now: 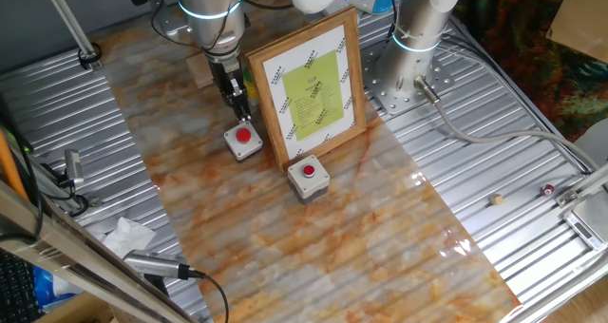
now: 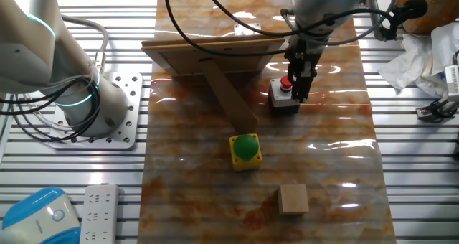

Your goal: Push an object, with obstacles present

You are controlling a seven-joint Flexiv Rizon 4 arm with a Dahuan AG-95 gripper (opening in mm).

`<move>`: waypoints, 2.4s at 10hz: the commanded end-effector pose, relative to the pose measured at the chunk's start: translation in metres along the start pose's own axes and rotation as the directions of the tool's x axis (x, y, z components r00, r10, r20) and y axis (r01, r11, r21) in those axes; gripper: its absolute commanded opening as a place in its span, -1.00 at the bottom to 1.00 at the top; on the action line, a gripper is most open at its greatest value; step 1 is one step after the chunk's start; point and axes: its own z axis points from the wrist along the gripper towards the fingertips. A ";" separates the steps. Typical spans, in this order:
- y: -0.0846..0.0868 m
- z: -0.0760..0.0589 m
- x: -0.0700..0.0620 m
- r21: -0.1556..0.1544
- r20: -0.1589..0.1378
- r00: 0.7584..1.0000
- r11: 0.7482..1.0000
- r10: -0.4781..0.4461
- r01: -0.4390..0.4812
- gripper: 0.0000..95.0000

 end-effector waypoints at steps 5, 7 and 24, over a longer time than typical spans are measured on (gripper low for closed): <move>0.000 0.000 0.000 -0.016 0.028 0.999 1.000 0.023 -0.022 -1.00; 0.000 0.000 0.000 -0.016 0.026 1.000 1.000 0.017 -0.017 -1.00; -0.003 -0.004 0.003 0.018 0.006 0.987 0.987 -0.159 0.159 -1.00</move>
